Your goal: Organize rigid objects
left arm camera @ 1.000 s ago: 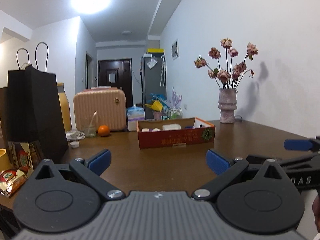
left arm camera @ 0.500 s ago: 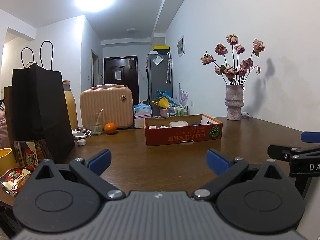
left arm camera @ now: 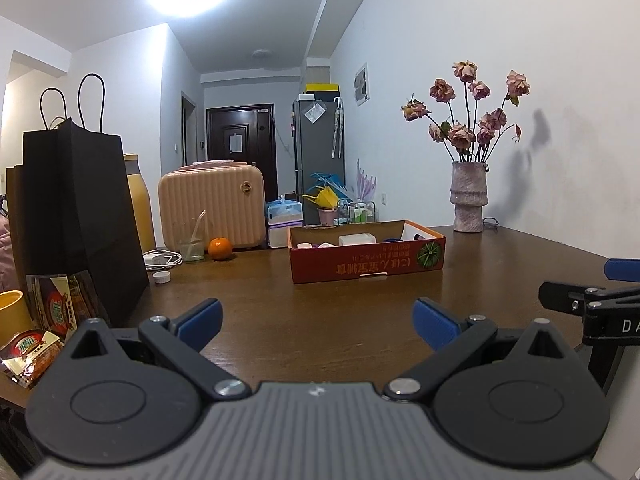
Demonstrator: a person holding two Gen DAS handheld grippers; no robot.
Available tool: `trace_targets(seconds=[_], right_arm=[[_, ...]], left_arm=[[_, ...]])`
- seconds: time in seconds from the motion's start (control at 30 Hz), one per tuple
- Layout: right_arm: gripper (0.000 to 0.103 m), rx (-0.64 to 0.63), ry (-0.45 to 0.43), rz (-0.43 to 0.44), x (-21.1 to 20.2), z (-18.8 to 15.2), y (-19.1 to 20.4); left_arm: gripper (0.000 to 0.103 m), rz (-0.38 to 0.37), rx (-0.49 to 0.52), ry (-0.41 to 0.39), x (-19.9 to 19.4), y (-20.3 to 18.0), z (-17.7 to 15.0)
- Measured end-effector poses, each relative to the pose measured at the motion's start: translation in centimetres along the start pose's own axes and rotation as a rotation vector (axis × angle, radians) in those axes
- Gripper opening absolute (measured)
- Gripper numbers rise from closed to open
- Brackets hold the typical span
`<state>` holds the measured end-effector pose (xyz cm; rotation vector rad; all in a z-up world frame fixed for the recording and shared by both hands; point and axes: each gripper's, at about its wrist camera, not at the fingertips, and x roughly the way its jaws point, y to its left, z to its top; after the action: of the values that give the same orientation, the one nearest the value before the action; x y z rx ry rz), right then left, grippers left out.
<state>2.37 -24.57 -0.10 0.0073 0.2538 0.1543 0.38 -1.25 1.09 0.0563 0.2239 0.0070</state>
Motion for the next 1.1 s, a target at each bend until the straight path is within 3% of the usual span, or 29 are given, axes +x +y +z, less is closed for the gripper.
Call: trace_targets(seconds=[1.1], right_arm=[[0.103,0.006,0.001,-0.01,-0.03,0.03,-0.12]], left_arm=[[0.103,-0.008,0.002,0.002,-0.02,-0.11,-0.07]])
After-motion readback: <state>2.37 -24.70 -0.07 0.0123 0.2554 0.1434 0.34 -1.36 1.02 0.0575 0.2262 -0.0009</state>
